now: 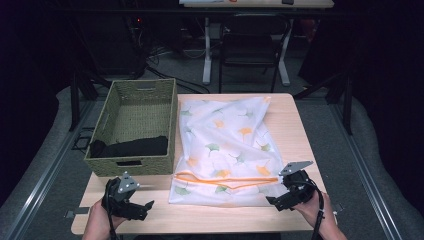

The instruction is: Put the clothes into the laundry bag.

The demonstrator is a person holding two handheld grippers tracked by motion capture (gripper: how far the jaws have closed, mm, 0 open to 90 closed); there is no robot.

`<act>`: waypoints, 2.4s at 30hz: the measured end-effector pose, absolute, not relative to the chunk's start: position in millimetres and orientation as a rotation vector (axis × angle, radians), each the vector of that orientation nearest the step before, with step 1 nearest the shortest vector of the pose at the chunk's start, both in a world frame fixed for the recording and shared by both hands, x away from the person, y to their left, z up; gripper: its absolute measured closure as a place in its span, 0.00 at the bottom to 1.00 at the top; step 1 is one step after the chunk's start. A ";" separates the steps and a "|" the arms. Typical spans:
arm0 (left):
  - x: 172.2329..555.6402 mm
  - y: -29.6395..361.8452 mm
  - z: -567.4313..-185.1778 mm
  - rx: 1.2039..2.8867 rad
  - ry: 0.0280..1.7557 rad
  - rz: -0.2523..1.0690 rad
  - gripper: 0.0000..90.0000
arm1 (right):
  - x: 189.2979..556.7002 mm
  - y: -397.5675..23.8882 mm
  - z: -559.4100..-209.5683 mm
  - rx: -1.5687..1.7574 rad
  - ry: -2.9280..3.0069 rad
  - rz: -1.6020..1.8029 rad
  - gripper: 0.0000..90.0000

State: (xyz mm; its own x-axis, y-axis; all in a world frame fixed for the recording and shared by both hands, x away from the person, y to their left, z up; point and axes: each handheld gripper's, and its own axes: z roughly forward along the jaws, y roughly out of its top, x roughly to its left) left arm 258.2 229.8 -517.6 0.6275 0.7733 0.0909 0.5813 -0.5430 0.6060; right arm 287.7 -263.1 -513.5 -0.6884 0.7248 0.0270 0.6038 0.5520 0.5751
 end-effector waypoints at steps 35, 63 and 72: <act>273.3 228.6 -524.1 2.339 1.084 0.412 0.00 | 321.3 -232.6 -511.0 0.995 2.621 0.830 0.01; 275.5 229.3 -524.9 2.342 1.068 0.395 0.00 | 372.3 -174.3 -529.3 0.871 2.728 0.748 0.03; 275.8 229.7 -525.2 2.344 1.071 0.392 0.00 | 383.5 -160.4 -538.2 0.837 2.756 0.712 0.06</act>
